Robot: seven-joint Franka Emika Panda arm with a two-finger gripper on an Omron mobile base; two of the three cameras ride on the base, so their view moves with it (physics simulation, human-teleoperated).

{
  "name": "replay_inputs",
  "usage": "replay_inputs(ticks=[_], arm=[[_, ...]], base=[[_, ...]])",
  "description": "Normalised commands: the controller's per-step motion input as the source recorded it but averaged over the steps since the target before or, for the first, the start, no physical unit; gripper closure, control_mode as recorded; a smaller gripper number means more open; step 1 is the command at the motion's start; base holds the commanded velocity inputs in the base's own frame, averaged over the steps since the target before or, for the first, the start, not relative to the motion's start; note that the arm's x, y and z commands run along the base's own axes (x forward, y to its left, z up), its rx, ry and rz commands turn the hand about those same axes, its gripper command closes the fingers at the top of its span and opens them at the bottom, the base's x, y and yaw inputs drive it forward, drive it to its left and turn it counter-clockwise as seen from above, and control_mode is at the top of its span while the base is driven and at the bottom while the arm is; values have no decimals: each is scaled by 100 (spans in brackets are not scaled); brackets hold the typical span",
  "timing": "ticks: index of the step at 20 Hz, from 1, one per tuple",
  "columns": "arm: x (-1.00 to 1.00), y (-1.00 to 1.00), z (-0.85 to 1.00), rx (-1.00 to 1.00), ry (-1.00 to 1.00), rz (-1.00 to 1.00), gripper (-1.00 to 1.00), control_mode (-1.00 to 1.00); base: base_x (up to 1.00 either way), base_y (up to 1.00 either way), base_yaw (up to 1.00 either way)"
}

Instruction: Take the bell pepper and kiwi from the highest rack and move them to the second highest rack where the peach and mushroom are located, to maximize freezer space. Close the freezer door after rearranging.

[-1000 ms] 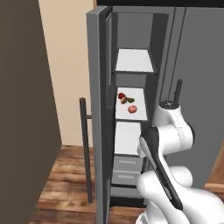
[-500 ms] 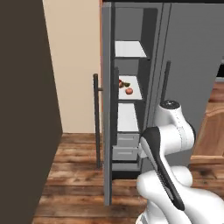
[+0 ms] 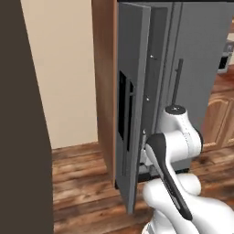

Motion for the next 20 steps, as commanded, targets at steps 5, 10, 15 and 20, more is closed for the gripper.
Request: replay_inputs(ticks=[5,10,15,20], arm=[[0,0,0,0,0,0,-100,100],[0,0,0,0,0,0,-100,100],[0,0,0,0,0,0,-100,100],[0,0,0,0,0,0,-100,100]], base=[[3,100,-60],[15,100,-69],[21,100,-71],[25,100,-67]])
